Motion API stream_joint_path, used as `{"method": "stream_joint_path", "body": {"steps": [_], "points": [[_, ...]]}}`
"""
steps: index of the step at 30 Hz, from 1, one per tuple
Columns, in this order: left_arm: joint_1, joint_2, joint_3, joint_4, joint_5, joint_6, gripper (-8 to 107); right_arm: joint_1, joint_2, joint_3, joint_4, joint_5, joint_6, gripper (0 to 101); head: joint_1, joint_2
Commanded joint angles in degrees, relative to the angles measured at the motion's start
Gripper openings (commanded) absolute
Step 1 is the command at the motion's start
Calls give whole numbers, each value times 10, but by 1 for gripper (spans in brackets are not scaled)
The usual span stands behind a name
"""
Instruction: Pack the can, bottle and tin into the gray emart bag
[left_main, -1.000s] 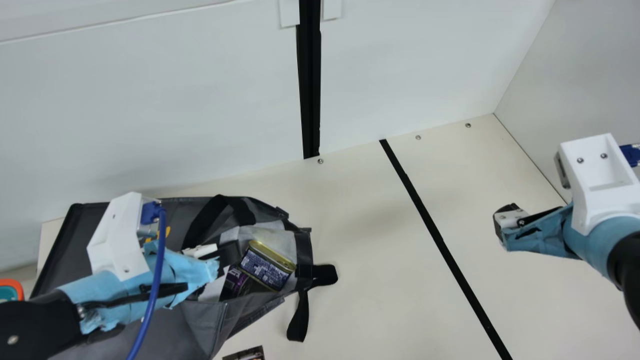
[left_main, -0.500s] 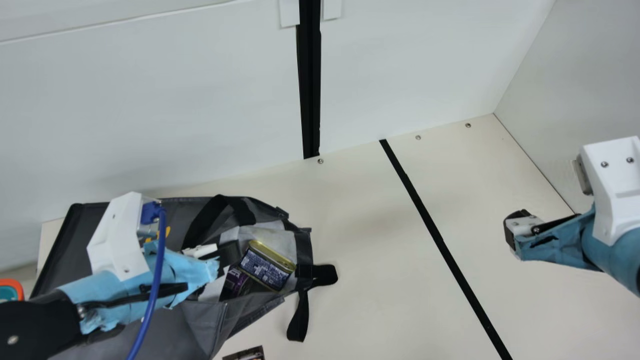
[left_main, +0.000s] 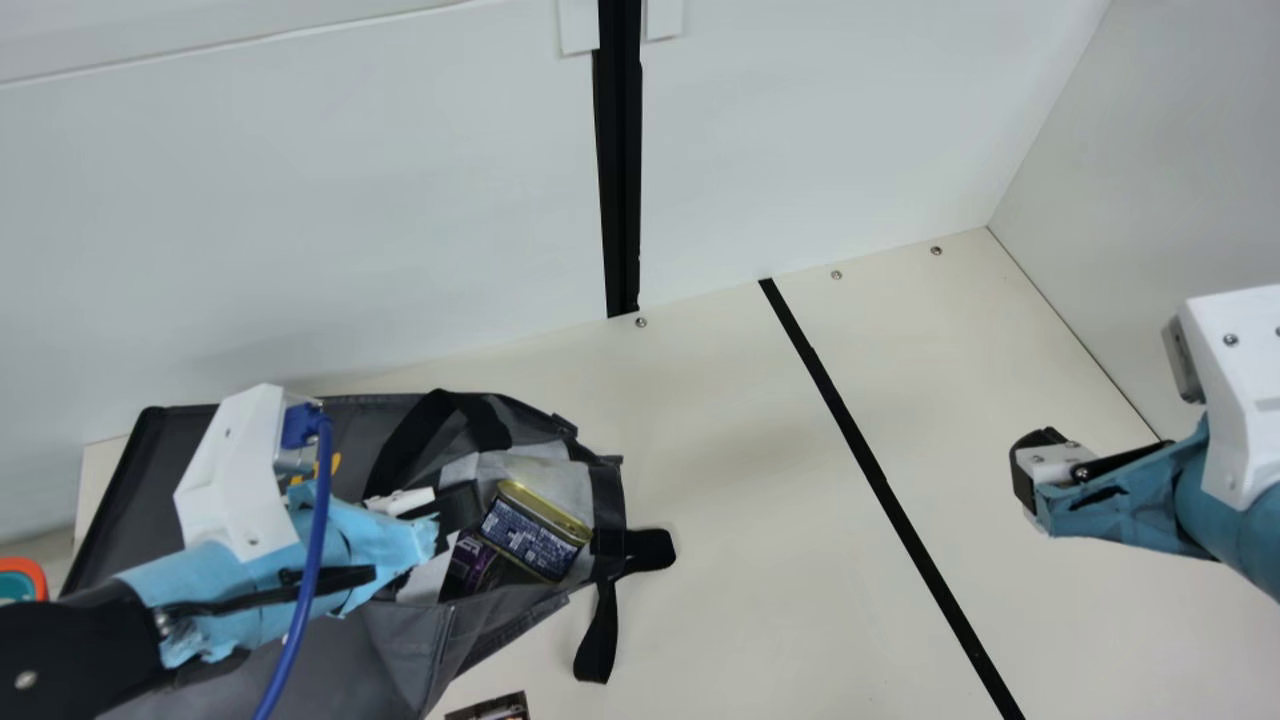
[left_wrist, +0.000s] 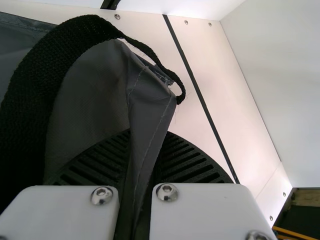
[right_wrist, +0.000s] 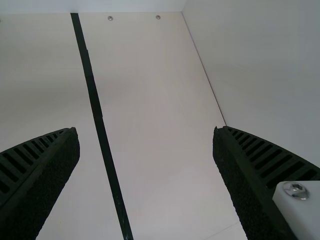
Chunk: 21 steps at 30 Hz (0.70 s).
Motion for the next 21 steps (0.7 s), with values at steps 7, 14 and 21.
{"method": "stream_joint_path", "body": {"steps": [7, 14, 21], "points": [[0, 0, 0, 0, 0, 0, 10, 8, -1, 0, -5, 4, 9, 91, -13, 0], [0, 0, 0, 0, 0, 0, 10, 22, 5, 2, -13, 3, 20, 91, -13, 0], [0, 0, 0, 0, 0, 0, 10, 29, 18, 10, -9, -8, 15, 91, -13, 0]]}}
